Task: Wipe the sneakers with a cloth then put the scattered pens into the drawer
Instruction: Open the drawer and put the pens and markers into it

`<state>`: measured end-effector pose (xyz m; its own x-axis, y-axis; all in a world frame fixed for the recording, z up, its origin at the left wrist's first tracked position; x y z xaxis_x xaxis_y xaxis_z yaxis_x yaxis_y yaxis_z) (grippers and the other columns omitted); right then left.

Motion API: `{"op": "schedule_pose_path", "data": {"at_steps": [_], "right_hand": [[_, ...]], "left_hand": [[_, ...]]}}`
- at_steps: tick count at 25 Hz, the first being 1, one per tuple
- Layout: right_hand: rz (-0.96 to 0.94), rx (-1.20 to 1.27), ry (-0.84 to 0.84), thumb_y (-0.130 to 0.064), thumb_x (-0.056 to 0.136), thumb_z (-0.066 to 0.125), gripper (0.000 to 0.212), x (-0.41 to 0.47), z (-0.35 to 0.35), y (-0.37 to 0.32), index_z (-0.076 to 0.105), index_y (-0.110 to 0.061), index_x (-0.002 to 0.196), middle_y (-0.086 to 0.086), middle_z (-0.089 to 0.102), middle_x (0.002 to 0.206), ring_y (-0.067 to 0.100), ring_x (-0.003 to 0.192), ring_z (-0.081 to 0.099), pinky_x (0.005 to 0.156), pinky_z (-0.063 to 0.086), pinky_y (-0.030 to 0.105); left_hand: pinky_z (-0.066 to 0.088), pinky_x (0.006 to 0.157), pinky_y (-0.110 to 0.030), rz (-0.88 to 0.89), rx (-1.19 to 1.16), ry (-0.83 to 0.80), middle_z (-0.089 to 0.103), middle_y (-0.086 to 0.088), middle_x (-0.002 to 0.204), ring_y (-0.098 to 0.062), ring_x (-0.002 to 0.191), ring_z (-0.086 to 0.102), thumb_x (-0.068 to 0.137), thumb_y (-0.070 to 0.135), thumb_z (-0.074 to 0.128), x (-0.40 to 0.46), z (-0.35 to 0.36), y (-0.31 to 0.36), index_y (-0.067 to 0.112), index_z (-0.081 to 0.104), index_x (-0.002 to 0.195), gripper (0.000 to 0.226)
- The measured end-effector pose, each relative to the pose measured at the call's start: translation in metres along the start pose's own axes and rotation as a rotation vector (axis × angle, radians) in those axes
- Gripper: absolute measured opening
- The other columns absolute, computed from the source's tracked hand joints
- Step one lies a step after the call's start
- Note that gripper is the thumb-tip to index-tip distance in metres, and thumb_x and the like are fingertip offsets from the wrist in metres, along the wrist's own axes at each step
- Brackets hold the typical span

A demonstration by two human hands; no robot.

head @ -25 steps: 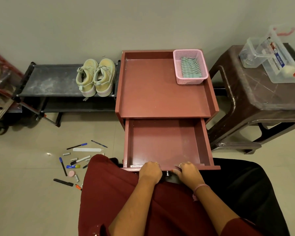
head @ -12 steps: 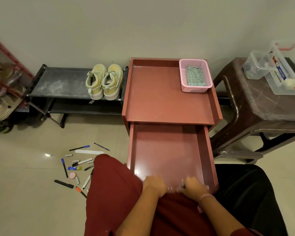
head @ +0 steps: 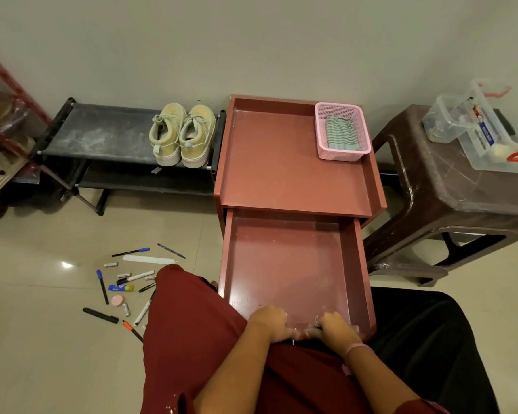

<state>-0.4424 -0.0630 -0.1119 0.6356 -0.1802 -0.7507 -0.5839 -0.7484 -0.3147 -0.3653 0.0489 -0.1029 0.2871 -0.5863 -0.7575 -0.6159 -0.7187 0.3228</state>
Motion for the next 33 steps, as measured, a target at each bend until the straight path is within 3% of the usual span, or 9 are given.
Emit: {"op": "schedule_pose_path", "data": {"at_steps": [3,5,7,10,14,20,24,27,33], "right_hand": [[0.017,0.006,-0.01,-0.034,0.087,0.06,0.026,-0.001,0.0,0.0,0.074,-0.012,0.09,0.009,0.072,0.095,0.024,0.092,0.065,0.083,0.048,0.033],[-0.002,0.002,-0.028,-0.034,0.089,0.058,0.026,-0.002,-0.001,-0.004,0.074,-0.014,0.094,0.007,0.071,0.098,0.023,0.095,0.064,0.085,0.047,0.032],[0.0,0.01,-0.008,-0.035,0.09,0.059,0.025,-0.004,-0.003,-0.004,0.074,-0.017,0.083,0.003,0.068,0.081,0.021,0.087,0.062,0.076,0.044,0.028],[-0.006,0.041,0.097,-0.038,0.091,0.058,0.027,-0.006,-0.013,-0.005,0.074,-0.016,0.09,-0.003,0.059,0.071,0.019,0.081,0.059,0.068,0.038,0.026],[-0.043,0.036,0.153,-0.04,0.09,0.058,0.038,-0.007,-0.027,-0.014,0.064,-0.02,0.122,0.006,0.07,0.111,0.02,0.103,0.062,0.09,0.044,0.028],[-0.034,0.058,0.152,-0.038,0.09,0.059,0.038,-0.004,-0.037,-0.017,0.063,-0.02,0.124,0.004,0.069,0.112,0.017,0.102,0.063,0.09,0.045,0.024],[-0.044,0.02,0.11,-0.039,0.087,0.063,0.035,-0.001,-0.052,-0.034,0.068,-0.017,0.115,0.001,0.07,0.112,0.012,0.1,0.064,0.07,0.036,0.01],[-0.133,0.02,0.203,-0.057,0.077,0.062,0.051,0.014,-0.081,-0.087,0.072,-0.02,0.11,-0.001,0.071,0.11,0.012,0.101,0.065,0.071,0.035,0.01],[-0.373,0.046,0.2,-0.033,0.085,0.068,0.024,0.093,-0.1,-0.241,0.074,-0.021,0.104,-0.003,0.073,0.103,0.009,0.096,0.067,0.066,0.034,-0.003]], "left_hand": [[0.05,0.089,-0.041,0.029,0.077,0.01,0.063,-0.013,0.116,-0.032,0.113,0.056,0.084,0.025,0.072,-0.003,-0.005,-0.002,0.009,0.067,0.11,0.031],[0.05,0.089,-0.041,0.053,0.139,0.05,0.063,-0.015,0.115,-0.033,0.111,0.057,0.087,0.01,0.064,-0.006,-0.008,0.002,0.009,0.067,0.111,0.024],[0.047,0.094,-0.041,0.068,0.162,0.094,0.063,-0.015,0.113,-0.033,0.113,0.056,0.087,0.004,0.056,-0.009,-0.008,0.007,0.008,0.066,0.11,0.025],[0.048,0.094,-0.041,0.049,0.146,0.168,0.063,-0.015,0.111,-0.033,0.122,0.049,0.086,0.001,0.053,-0.008,-0.012,0.006,0.008,0.063,0.113,0.03],[0.041,0.107,-0.041,0.016,0.141,0.228,0.064,-0.016,0.111,-0.033,0.129,0.045,0.085,-0.001,0.053,0.002,-0.015,-0.002,0.008,0.061,0.117,0.034],[0.03,0.115,-0.038,0.001,0.108,0.23,0.064,-0.015,0.115,-0.033,0.125,0.049,0.088,-0.002,0.051,0.009,-0.027,-0.003,0.008,0.061,0.118,0.033],[0.027,0.113,-0.04,0.049,-0.109,0.191,0.063,-0.015,0.119,-0.032,0.118,0.053,0.092,0.02,0.056,-0.002,-0.07,-0.015,0.006,0.062,0.118,0.03],[0.04,0.102,-0.037,0.015,-0.351,0.423,0.065,-0.012,0.121,-0.031,0.114,0.056,0.094,0.025,0.051,-0.025,-0.139,-0.077,0.011,0.063,0.119,0.031],[0.047,0.095,-0.033,-0.287,-0.668,0.863,0.07,-0.008,0.113,-0.024,0.107,0.063,0.093,0.02,0.056,-0.078,-0.184,-0.285,0.011,0.07,0.111,0.025]]}}
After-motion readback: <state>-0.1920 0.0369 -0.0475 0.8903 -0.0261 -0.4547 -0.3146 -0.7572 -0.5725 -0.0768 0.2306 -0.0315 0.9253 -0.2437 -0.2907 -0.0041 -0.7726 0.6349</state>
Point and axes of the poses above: each hand's wrist, its own x-axis towards the middle knuckle, its own z-axis out of the palm, y = z × x, the point moved 8 cm from there along x, towards the middle knuckle
